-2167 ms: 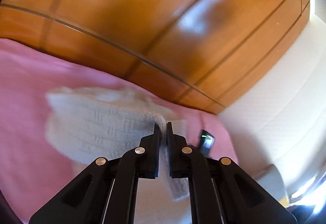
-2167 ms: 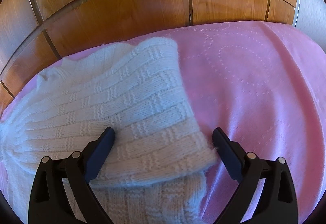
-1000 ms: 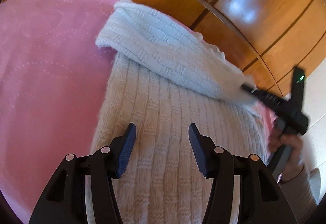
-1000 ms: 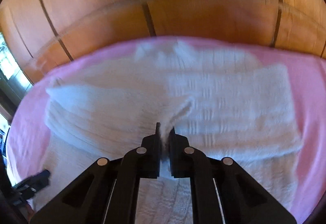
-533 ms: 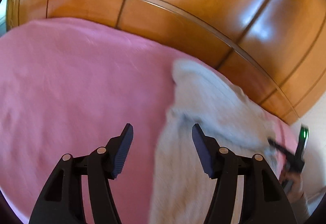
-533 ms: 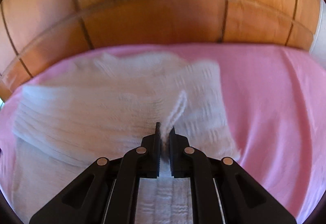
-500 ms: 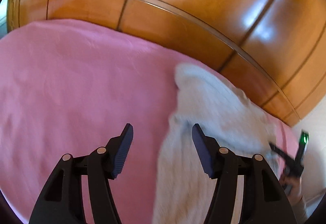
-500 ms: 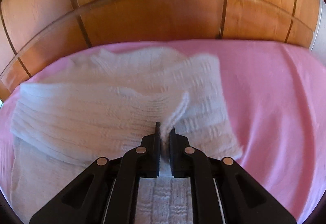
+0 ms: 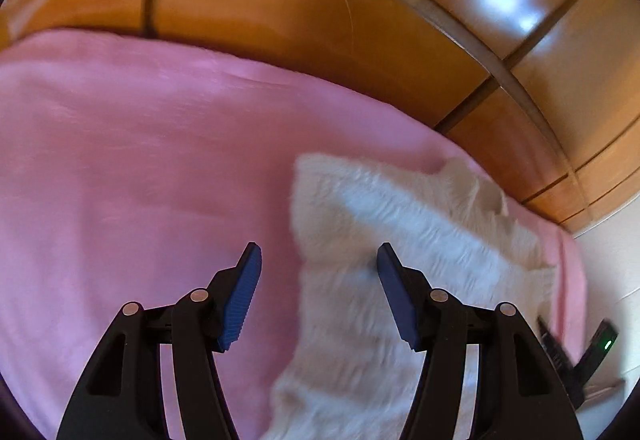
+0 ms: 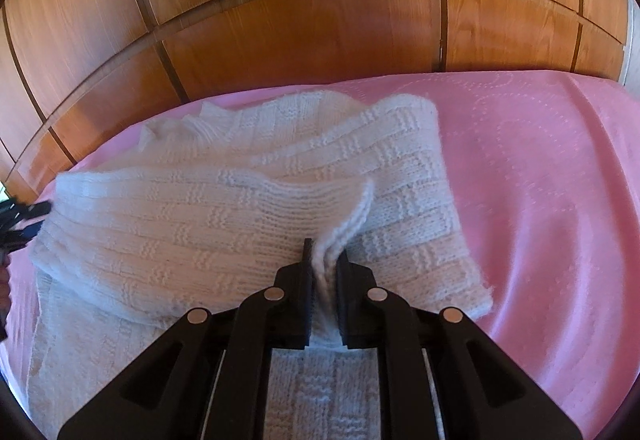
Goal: Fold small clothes
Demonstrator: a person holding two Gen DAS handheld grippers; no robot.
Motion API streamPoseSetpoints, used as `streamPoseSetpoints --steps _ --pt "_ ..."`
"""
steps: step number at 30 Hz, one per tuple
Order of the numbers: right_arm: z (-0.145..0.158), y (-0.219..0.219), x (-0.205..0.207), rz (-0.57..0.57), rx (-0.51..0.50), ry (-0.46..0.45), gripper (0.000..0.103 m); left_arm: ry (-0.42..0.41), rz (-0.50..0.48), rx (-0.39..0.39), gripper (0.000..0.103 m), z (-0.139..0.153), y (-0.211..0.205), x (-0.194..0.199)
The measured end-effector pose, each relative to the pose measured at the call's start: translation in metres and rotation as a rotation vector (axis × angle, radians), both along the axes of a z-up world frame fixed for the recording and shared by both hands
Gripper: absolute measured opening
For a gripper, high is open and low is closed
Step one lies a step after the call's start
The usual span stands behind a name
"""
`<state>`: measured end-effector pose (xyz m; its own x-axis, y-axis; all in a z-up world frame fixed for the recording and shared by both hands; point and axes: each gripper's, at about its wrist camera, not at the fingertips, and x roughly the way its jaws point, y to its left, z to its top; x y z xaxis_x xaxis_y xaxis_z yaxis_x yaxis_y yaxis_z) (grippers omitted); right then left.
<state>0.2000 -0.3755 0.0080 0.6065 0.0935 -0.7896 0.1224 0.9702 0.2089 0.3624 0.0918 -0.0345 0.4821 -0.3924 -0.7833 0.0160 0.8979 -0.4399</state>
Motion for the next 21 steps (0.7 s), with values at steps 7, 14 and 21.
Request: streamPoseSetpoints --steps 7,14,21 --pt "0.021 0.01 0.001 0.051 -0.054 -0.031 0.007 -0.123 -0.019 0.035 0.011 0.011 -0.014 -0.002" --pt "0.013 0.029 0.019 0.052 -0.12 0.004 0.007 -0.109 0.077 0.415 0.059 0.004 -0.023 -0.008" --pt "0.019 0.013 0.009 -0.024 -0.073 0.001 0.033 -0.336 -0.081 0.381 0.049 0.029 -0.066 -0.096"
